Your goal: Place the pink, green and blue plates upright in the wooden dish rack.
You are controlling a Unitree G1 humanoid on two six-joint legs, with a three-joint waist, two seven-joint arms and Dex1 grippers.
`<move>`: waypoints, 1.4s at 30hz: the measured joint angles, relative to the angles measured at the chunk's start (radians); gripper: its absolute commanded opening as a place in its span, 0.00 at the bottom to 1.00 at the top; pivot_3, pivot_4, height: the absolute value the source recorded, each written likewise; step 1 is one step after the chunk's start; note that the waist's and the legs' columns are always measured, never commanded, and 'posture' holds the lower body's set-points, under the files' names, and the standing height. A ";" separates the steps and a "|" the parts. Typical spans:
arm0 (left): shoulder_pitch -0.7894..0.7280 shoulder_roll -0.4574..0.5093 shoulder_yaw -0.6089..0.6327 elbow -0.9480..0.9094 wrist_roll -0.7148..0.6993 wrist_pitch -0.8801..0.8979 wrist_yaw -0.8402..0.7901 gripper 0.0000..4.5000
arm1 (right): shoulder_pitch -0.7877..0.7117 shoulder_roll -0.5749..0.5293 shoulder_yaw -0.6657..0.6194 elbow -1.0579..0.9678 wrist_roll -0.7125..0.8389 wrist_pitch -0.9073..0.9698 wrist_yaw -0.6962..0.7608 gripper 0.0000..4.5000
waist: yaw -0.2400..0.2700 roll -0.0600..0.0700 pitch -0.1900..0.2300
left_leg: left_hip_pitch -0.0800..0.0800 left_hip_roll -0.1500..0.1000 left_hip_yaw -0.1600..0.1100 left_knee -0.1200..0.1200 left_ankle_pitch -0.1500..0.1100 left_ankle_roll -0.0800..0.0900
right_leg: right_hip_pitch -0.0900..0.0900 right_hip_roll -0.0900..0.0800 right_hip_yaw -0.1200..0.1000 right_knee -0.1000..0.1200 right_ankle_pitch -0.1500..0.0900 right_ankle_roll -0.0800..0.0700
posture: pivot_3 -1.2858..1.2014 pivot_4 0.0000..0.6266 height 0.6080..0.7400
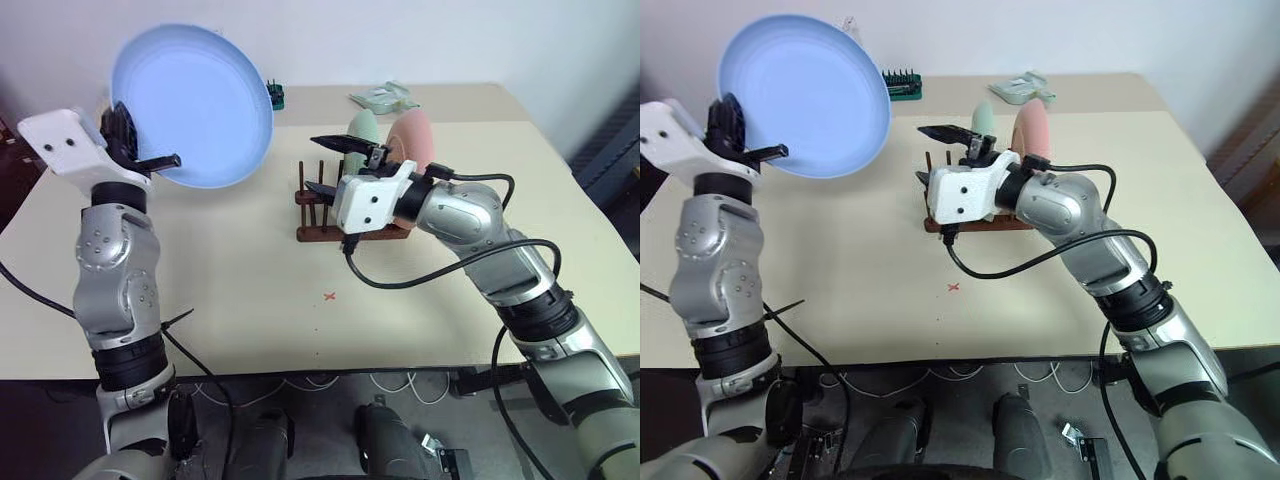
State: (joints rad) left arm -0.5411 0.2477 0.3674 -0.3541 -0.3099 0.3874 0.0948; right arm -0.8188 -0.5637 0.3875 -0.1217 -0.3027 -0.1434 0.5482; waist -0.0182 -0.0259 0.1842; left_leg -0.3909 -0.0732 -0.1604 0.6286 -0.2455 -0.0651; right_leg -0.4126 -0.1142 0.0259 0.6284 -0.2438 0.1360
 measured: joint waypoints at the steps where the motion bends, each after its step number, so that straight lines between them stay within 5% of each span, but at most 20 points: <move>1: 0.001 -0.007 -0.002 -0.020 -0.003 0.003 0.005 0.00 | -0.003 0.006 0.003 0.011 -0.015 -0.017 -0.003 0.66 | 0.002 0.000 0.000 | 0.000 0.000 0.000 0.000 0.000 0.000 | 0.000 0.000 0.000 0.000 0.000 0.000 | 0.52 0.24 1.00; 15: 0.068 -0.144 -0.130 -0.218 -0.031 0.121 0.063 0.00 | -0.018 0.124 0.047 0.158 -0.128 -0.171 0.003 0.66 | -0.001 0.000 0.000 | 0.000 0.000 -0.001 0.000 0.000 0.000 | 0.001 0.001 0.000 0.000 0.000 0.000 | 0.52 0.24 1.00; 18: 0.078 -0.154 -0.151 -0.230 -0.031 0.134 0.063 0.00 | -0.028 0.141 0.061 0.186 -0.139 -0.193 0.011 0.46 | 0.002 0.000 0.000 | 0.000 0.000 -0.001 0.000 0.000 0.000 | 0.001 0.001 0.000 0.000 0.000 0.000 | 0.52 0.24 1.00; 22: 0.078 -0.157 -0.149 -0.234 -0.037 0.135 0.063 0.00 | -0.028 0.153 0.067 0.215 -0.147 -0.200 0.015 0.00 | 0.003 0.000 0.000 | 0.000 0.000 -0.001 0.000 0.000 0.000 | 0.001 0.001 0.000 0.000 0.000 0.000 | 0.52 0.24 1.00; 27: 0.088 -0.169 -0.135 -0.236 -0.069 0.135 0.058 0.00 | -0.027 0.151 0.067 0.217 -0.159 -0.211 0.026 0.00 | 0.001 0.000 0.000 | 0.000 0.000 -0.001 0.000 0.000 0.000 | 0.001 0.001 0.000 0.000 0.000 0.000 | 0.52 0.24 1.00; 33: 0.008 -0.189 -0.001 -0.187 -0.161 0.101 0.113 0.57 | -0.027 0.158 0.067 0.210 -0.168 -0.215 0.019 0.00 | 0.001 0.000 0.000 | 0.000 0.000 -0.001 0.000 0.000 -0.001 | 0.001 0.001 0.000 0.000 0.000 0.000 | 0.52 0.24 1.00; 37: -0.053 -0.063 0.222 -0.063 -0.125 0.034 0.246 1.00 | -0.025 0.163 0.052 0.210 -0.151 -0.204 0.018 0.00 | -0.006 0.000 0.000 | 0.001 0.001 -0.001 -0.002 0.001 -0.001 | 0.000 0.002 0.000 0.000 0.000 -0.001 | 0.52 0.24 1.00; 42: 0.171 0.190 0.246 0.119 0.033 0.020 0.159 1.00 | -0.020 0.259 -0.024 0.193 -0.024 -0.105 0.018 0.00 | -0.004 0.001 0.000 | 0.001 0.001 -0.001 -0.002 0.001 -0.001 | 0.000 0.002 0.000 0.000 0.000 -0.001 | 0.52 0.24 1.00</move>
State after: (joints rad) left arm -0.3703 0.4373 0.6130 -0.2349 -0.2769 0.4077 0.2541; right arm -0.8387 -0.3046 0.3636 0.0714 -0.3271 -0.2479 0.5657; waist -0.0222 -0.0253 0.1844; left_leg -0.3898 -0.0727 -0.1613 0.6264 -0.2448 -0.0664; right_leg -0.4129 -0.1126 0.0261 0.6288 -0.2438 0.1353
